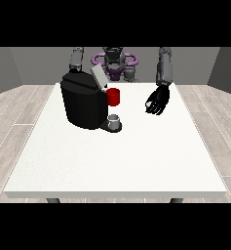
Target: Insert the coffee pod into the coffee machine and close the lid
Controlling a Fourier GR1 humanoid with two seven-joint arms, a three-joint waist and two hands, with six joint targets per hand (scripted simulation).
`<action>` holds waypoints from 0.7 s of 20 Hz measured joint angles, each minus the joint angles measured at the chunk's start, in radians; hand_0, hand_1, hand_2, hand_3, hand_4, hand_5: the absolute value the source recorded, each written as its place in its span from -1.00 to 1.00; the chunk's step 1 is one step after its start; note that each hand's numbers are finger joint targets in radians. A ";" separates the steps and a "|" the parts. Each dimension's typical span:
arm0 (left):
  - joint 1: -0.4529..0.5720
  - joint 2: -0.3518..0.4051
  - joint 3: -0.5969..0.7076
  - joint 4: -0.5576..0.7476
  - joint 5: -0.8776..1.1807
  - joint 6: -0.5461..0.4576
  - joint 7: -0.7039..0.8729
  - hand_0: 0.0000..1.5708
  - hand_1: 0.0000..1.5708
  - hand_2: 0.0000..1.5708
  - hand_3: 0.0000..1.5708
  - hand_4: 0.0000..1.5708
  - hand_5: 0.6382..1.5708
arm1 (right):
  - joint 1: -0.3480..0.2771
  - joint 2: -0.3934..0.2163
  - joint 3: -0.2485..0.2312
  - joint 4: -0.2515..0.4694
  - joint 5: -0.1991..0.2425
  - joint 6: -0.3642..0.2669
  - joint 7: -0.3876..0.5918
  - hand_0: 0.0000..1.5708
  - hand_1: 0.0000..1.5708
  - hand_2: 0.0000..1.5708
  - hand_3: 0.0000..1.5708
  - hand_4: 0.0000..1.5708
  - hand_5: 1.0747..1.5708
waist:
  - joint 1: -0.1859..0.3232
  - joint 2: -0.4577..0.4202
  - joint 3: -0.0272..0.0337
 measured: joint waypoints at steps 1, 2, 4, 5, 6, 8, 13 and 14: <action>-0.008 0.005 -0.006 0.014 -0.015 -0.002 -0.002 0.05 0.05 0.27 0.09 -0.57 1.00 | 0.004 0.003 0.009 0.007 0.002 -0.007 -0.008 -1.00 -1.00 -1.00 -1.00 -1.00 1.00 | -0.002 0.002 0.0000; -0.008 0.001 -0.020 0.019 -0.034 -0.004 0.003 0.11 0.11 0.30 0.12 -0.57 1.00 | 0.000 -0.004 -0.002 0.023 -0.006 0.001 -0.015 -1.00 -1.00 -1.00 -1.00 -1.00 1.00 | 0.001 -0.002 0.0003; -0.021 0.008 -0.035 0.044 -0.066 -0.007 0.003 0.12 0.12 0.28 0.04 -0.64 1.00 | -0.015 0.000 -0.001 0.030 -0.006 0.005 -0.021 -1.00 -1.00 -1.00 -1.00 -1.00 1.00 | -0.004 0.006 0.0006; -0.029 0.014 -0.038 0.057 -0.079 -0.009 0.002 -0.04 -0.04 0.18 -0.02 -0.56 1.00 | -0.016 0.003 0.000 0.036 -0.010 0.007 -0.033 -1.00 -1.00 -1.00 -1.00 -1.00 1.00 | -0.005 0.009 0.0010; -0.034 0.014 -0.048 0.067 -0.094 -0.020 0.009 -0.05 -0.05 0.20 0.03 -0.53 1.00 | -0.024 0.005 -0.005 0.043 -0.013 0.007 -0.024 -1.00 -1.00 -1.00 -1.00 -1.00 1.00 | -0.005 0.004 0.0013; -0.036 0.011 -0.055 0.093 -0.116 -0.024 0.013 -0.07 -0.07 0.22 0.08 -0.50 1.00 | -0.012 0.004 -0.009 0.053 -0.021 0.016 -0.030 -1.00 -1.00 -1.00 -1.00 -1.00 1.00 | -0.008 -0.010 0.0017; -0.064 -0.004 -0.060 0.148 -0.157 -0.048 0.002 0.32 0.32 0.43 0.28 -0.50 1.00 | -0.004 0.000 -0.025 0.095 -0.029 0.020 -0.048 -1.00 -1.00 -1.00 -1.00 -1.00 1.00 | -0.003 -0.035 0.0007; -0.071 -0.011 -0.058 0.157 -0.164 -0.045 0.001 0.43 0.43 0.53 0.39 -0.50 1.00 | -0.004 0.002 -0.028 0.104 -0.033 0.016 -0.052 -1.00 -1.00 -1.00 -1.00 -1.00 1.00 | -0.001 -0.039 0.0007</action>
